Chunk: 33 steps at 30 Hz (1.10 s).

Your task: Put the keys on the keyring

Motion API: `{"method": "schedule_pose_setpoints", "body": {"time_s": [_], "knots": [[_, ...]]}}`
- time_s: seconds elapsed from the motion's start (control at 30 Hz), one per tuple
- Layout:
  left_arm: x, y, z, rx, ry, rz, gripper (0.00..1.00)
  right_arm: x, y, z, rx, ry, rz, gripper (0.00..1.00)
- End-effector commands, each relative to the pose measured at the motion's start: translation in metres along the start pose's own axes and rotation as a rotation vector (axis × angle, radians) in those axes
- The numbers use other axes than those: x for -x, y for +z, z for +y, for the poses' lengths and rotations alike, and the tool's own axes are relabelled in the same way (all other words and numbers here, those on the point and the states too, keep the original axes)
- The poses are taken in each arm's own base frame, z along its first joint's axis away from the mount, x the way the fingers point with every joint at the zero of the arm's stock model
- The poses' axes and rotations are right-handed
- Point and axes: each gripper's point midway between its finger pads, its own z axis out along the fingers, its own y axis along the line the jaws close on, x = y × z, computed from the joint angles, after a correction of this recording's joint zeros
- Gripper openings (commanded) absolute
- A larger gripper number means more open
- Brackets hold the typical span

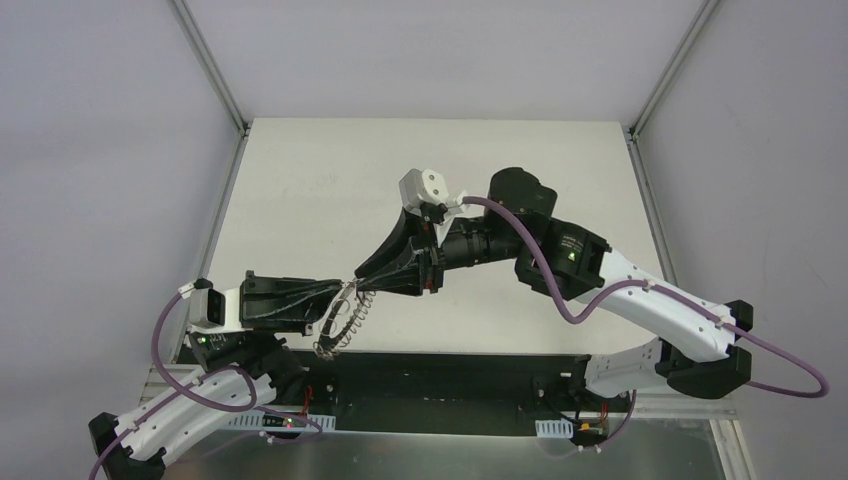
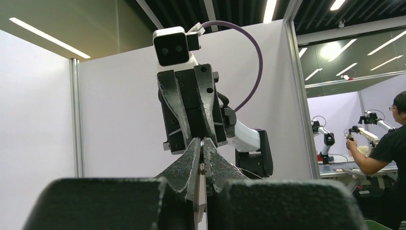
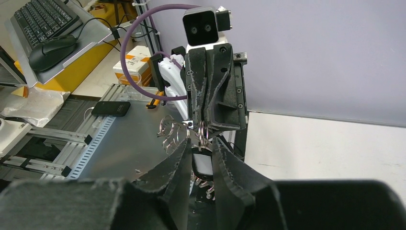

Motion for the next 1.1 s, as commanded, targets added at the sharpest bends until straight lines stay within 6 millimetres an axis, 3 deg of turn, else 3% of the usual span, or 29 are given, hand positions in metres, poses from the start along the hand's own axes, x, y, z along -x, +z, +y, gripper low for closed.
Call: {"method": "schedule_pose_setpoints", "body": {"time_s": [0.0,0.3,0.8,1.07], "knots": [[0.024,0.003,-0.007,-0.024,0.039,-0.092,0.0,0.027,-0.002,0.008,0.014,-0.053,-0.067,0.23],[0.026,0.004,-0.008,-0.028,0.037,-0.097,0.0,0.019,-0.001,0.004,-0.006,-0.063,-0.043,0.0],[0.026,0.004,-0.01,-0.032,0.032,-0.096,0.0,-0.005,-0.004,-0.003,-0.05,-0.02,-0.031,0.0],[0.026,0.004,-0.009,-0.032,0.031,-0.094,0.0,-0.005,0.0,-0.003,-0.04,-0.009,-0.035,0.0]]}}
